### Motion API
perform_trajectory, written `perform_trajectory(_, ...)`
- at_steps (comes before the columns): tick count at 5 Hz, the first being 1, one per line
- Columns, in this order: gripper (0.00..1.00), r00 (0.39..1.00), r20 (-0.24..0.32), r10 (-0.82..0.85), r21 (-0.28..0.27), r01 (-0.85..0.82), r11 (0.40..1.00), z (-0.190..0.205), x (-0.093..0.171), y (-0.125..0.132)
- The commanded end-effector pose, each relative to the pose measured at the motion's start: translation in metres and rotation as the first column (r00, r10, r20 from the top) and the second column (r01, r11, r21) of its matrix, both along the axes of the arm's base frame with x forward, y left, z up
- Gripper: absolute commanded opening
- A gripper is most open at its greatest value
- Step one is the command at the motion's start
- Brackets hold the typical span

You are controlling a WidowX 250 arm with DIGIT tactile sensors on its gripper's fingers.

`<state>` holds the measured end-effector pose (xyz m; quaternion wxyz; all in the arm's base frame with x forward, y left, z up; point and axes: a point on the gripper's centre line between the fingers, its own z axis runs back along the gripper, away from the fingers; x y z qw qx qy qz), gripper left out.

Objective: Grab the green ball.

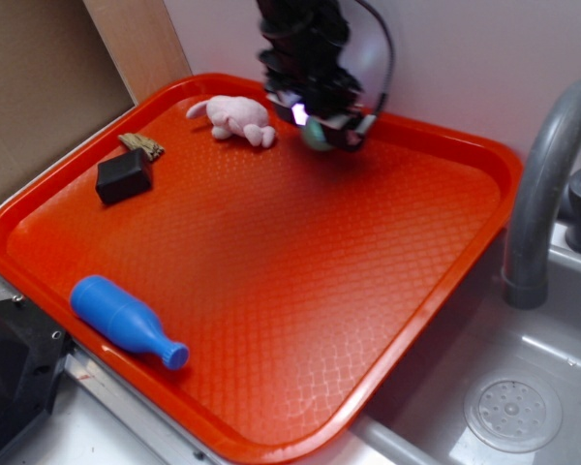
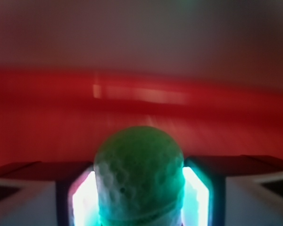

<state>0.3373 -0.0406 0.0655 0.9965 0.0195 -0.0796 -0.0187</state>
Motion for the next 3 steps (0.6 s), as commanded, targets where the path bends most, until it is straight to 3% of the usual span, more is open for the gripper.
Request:
perform_trajectory(1,0.00,0.987,-0.091,-0.133,-0.110,0.123,0.986,0.128,-0.074,0.034)
perform_trajectory(2,0.00,0.985,-0.052,-0.163,-0.208,0.149,0.967,0.175,-0.125,0.036)
perform_trajectory(3,0.00,0.987,-0.035,-0.158,-0.173,0.149,0.974,0.207,-0.158,0.027)
